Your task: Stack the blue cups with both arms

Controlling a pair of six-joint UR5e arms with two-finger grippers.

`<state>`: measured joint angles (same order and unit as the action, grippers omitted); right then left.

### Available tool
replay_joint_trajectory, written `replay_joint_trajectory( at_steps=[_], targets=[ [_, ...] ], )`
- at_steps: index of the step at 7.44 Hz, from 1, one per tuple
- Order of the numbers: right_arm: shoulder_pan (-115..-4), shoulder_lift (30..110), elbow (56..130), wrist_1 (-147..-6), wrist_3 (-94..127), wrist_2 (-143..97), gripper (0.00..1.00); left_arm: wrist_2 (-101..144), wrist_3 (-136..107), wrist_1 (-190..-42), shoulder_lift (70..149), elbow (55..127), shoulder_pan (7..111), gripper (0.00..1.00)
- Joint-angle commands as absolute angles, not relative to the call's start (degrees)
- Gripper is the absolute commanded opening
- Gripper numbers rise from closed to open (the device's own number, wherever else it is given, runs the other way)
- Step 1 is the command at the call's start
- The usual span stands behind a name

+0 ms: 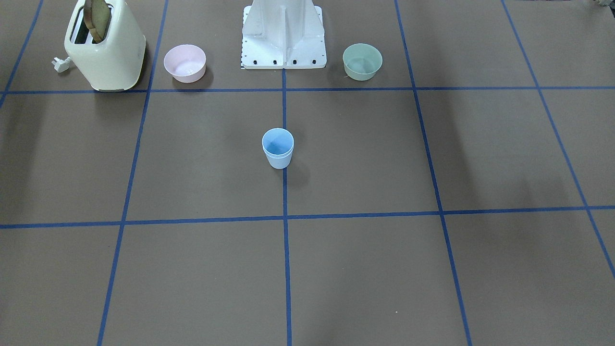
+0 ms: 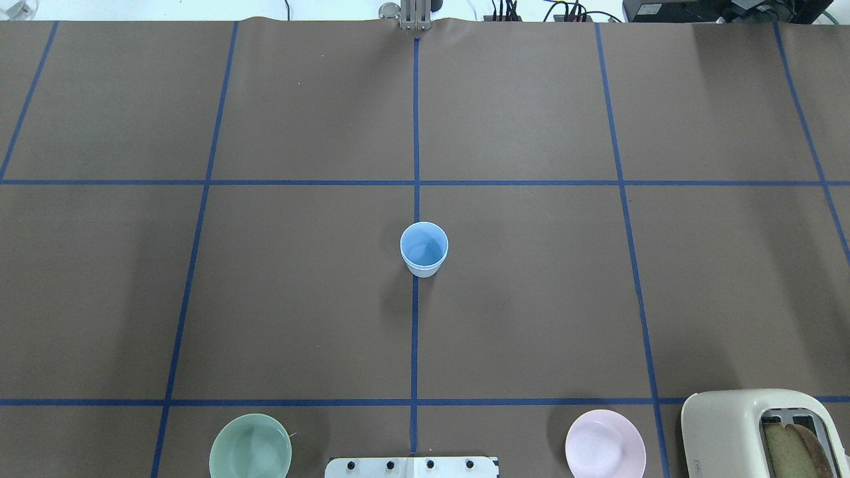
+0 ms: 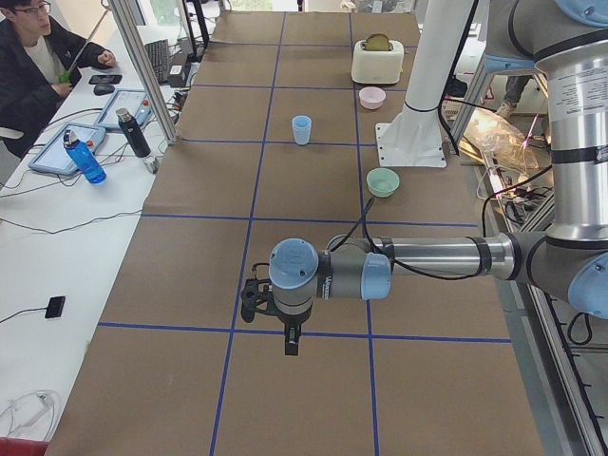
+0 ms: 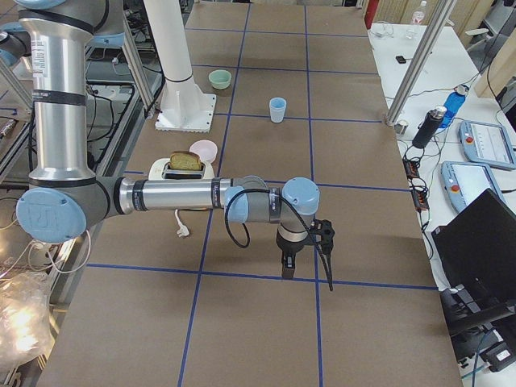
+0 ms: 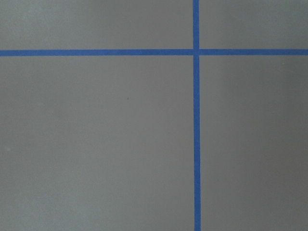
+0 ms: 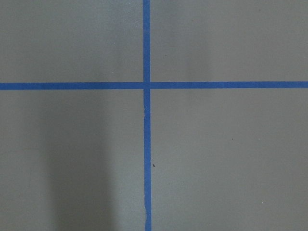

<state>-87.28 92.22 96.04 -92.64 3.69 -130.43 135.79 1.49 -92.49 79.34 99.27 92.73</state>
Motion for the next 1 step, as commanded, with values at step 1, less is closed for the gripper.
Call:
replay_joint_trajectory(
  at_steps=[1],
  targets=[
    [-87.3, 92.2, 96.3, -92.6, 3.7, -130.4, 1.0, 135.8, 1.5, -92.5, 79.3, 99.2, 92.7, 0.99]
  ],
)
